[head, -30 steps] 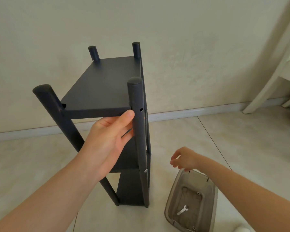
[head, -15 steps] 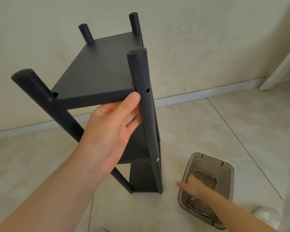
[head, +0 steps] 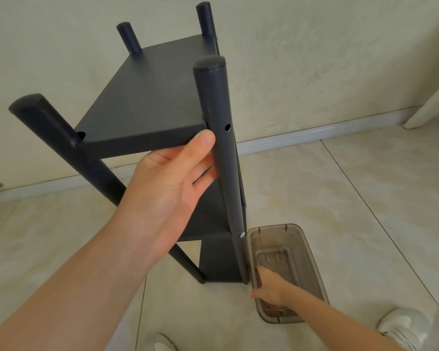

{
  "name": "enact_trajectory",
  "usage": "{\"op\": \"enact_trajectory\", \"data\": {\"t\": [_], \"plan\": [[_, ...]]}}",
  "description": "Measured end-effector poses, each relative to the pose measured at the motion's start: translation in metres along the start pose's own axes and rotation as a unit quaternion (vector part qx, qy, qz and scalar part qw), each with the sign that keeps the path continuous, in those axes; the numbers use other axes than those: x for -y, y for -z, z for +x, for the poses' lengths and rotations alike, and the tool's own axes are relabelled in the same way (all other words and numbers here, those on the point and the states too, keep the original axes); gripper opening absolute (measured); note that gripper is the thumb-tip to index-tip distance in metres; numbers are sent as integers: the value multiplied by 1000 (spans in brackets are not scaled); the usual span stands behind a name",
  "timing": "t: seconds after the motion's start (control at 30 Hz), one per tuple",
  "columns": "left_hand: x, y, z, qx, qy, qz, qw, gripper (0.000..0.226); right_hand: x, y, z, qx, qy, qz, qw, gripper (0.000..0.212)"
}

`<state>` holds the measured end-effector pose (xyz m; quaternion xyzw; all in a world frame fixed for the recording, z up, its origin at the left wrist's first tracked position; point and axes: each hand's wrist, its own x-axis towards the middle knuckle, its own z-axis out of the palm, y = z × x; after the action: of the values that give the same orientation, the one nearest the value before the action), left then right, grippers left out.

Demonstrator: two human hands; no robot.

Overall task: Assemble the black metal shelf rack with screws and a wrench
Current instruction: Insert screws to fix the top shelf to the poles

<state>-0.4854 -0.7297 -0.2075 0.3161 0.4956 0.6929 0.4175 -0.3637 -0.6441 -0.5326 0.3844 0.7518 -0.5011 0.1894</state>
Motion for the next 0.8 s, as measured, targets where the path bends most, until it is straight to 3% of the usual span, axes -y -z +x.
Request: {"op": "enact_trajectory", "data": {"t": [0.1, 0.23, 0.33, 0.47, 0.8], "plan": [[-1, 0, 0, -4, 6, 1, 1000, 17, -6, 8, 1, 4, -3, 32, 999, 69], [-1, 1, 0, -5, 7, 3, 1000, 17, -25, 28, 7, -33, -51, 103, 993, 39], [-1, 1, 0, -5, 6, 6, 1000, 17, -49, 34, 14, -60, -77, -13, 995, 25], [0, 3, 1, -6, 7, 8, 1000, 17, -65, 23, 17, 6, -94, -129, 987, 22], [1, 5, 1, -12, 20, 16, 1000, 17, -60, -5, 31, 75, -65, -215, 972, 28]]}}
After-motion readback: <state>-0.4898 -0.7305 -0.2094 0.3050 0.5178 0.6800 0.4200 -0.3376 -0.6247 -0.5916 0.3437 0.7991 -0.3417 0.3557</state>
